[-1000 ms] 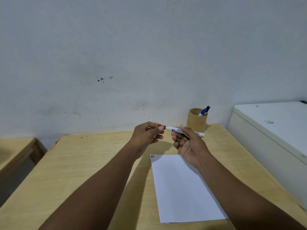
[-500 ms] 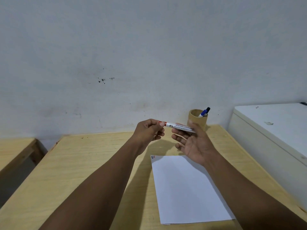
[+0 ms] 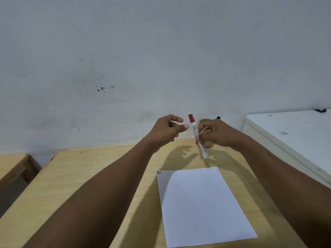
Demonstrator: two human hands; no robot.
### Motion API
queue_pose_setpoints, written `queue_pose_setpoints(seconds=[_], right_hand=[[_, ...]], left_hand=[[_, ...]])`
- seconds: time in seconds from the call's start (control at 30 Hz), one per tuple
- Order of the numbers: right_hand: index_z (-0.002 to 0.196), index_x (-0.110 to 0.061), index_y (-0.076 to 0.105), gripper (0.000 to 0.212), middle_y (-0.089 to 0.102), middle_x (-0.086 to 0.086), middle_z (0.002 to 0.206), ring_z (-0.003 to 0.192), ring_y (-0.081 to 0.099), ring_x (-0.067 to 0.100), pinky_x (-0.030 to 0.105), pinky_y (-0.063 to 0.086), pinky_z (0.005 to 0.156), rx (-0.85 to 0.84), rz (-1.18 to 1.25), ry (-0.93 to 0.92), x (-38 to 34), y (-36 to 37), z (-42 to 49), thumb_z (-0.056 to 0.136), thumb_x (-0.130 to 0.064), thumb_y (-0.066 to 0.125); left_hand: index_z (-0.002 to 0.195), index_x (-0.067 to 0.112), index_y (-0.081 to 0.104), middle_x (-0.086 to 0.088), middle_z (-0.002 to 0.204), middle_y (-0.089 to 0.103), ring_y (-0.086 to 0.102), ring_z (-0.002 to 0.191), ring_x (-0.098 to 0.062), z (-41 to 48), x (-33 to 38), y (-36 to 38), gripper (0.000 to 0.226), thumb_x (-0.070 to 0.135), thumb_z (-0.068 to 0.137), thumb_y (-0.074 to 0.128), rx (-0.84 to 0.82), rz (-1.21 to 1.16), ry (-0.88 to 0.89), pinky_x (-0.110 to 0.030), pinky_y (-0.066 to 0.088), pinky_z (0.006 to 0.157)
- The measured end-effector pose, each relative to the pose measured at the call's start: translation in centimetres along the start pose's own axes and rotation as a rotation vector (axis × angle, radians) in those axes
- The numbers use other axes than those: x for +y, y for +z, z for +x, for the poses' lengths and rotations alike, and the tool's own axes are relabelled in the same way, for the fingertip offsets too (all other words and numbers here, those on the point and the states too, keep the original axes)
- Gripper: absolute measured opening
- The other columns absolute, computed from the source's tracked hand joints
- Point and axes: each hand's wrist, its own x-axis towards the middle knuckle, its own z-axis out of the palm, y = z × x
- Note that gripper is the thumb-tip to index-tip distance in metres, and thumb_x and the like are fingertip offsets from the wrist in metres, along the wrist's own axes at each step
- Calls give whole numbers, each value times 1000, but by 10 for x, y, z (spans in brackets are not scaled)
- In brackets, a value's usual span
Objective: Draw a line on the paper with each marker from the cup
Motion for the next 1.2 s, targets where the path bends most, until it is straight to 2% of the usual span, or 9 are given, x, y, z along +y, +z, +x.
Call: queue_pose_setpoints(seconds=[0.07,0.2,0.33,0.43,0.5,0.6,0.8,0.97,1.2], right_hand=[[85,-1,69,7,69,-4,60,50,56,1,21,41,56,170,-18,-42,0,-14,8,82,-1,75],[94,-13,74,18,77,10,83,75,68,21,35,52,75,406,17,-53,-1,-44,29,78,-18,83],[95,-12,72,18,54,-4,66,60,48,11,24,39,57,517,2,-59,-1,-57,49,81,-19,82],[94,-11,71,18,56,-6,67,66,54,14,27,43,61,549,-82,-12,5,-55,63,80,-18,79],[96,-15,72,22,67,-4,76,83,64,23,40,54,77,558,-149,42,12,-52,72,76,-22,77],[99,-20,72,26,74,0,91,98,65,29,47,49,94,572,-256,122,23,-47,84,73,-26,72],[91,-21,67,15,63,-6,78,89,57,25,40,28,83,518,-394,213,39,-38,93,77,-24,69],[87,-28,69,11,60,-17,76,90,56,18,40,27,86,499,-335,195,46,-36,89,77,-23,70],[97,-27,71,18,63,-18,79,91,57,15,41,28,89,563,-247,154,37,-35,79,79,-25,69]], left_hand=[[123,15,65,-2,90,63,62,81,-17,4,-4,-3,40,29,88,78,2,12,-34,-27,49,69],[123,18,65,3,88,68,62,78,-16,12,-18,1,38,26,88,76,-20,169,-32,-24,46,66],[128,22,65,0,113,70,68,90,-17,24,-28,16,42,32,88,75,-73,391,8,-21,49,68],[131,23,63,-1,118,68,67,97,-19,35,-33,27,46,33,88,75,-109,472,25,-26,50,79],[131,23,63,-1,119,68,66,97,-19,44,-36,33,46,34,88,75,-123,493,28,-27,49,78],[131,24,62,-1,119,68,65,96,-18,55,-41,39,45,34,88,75,-127,516,26,-25,47,78],[133,24,62,-2,120,69,62,97,-18,68,-51,46,47,34,89,76,-140,542,17,-26,45,86],[135,24,61,-1,121,68,61,97,-18,68,-52,48,49,35,89,75,-147,557,7,-26,43,87],[135,24,61,-1,121,67,62,101,-19,61,-42,42,49,34,89,75,-124,539,-7,-25,45,83]])
